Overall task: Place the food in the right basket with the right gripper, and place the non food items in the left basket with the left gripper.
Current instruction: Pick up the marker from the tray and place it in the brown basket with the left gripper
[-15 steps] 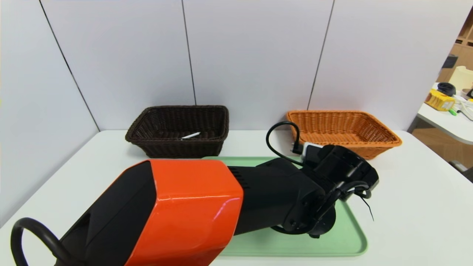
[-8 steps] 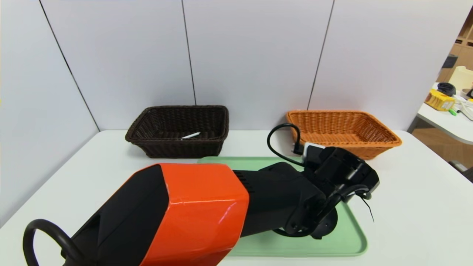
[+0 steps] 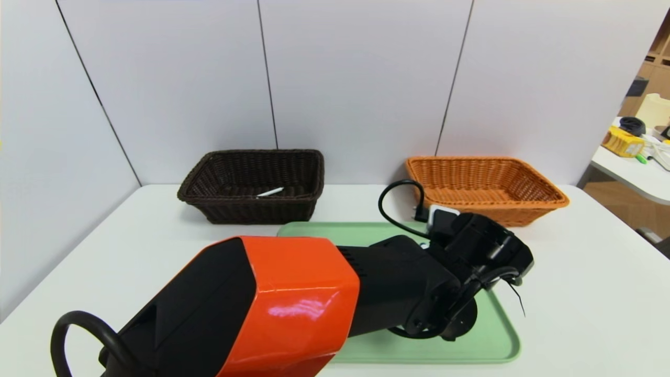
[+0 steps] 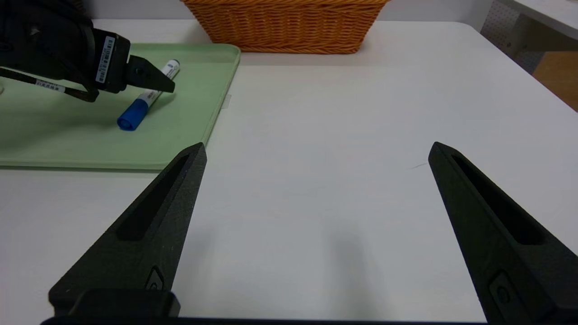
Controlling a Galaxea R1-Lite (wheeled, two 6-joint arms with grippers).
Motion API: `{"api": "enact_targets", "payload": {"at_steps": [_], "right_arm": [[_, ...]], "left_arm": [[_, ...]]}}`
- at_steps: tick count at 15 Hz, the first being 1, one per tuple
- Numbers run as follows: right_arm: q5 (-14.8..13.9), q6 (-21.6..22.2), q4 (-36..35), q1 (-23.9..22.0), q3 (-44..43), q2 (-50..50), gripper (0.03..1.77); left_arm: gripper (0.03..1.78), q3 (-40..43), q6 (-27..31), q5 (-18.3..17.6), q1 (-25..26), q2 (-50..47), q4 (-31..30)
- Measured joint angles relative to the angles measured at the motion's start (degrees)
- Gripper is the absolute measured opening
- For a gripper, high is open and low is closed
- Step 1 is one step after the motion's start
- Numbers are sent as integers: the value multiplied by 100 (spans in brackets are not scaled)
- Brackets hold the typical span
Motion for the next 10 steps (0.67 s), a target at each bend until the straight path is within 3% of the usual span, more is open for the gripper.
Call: {"api": "enact_targets", "payload": {"at_steps": [10], "right_arm": [[0,0,-1,0,0,0,170]], "left_arm": [[169,0,-168,135,46,35,6]]}}
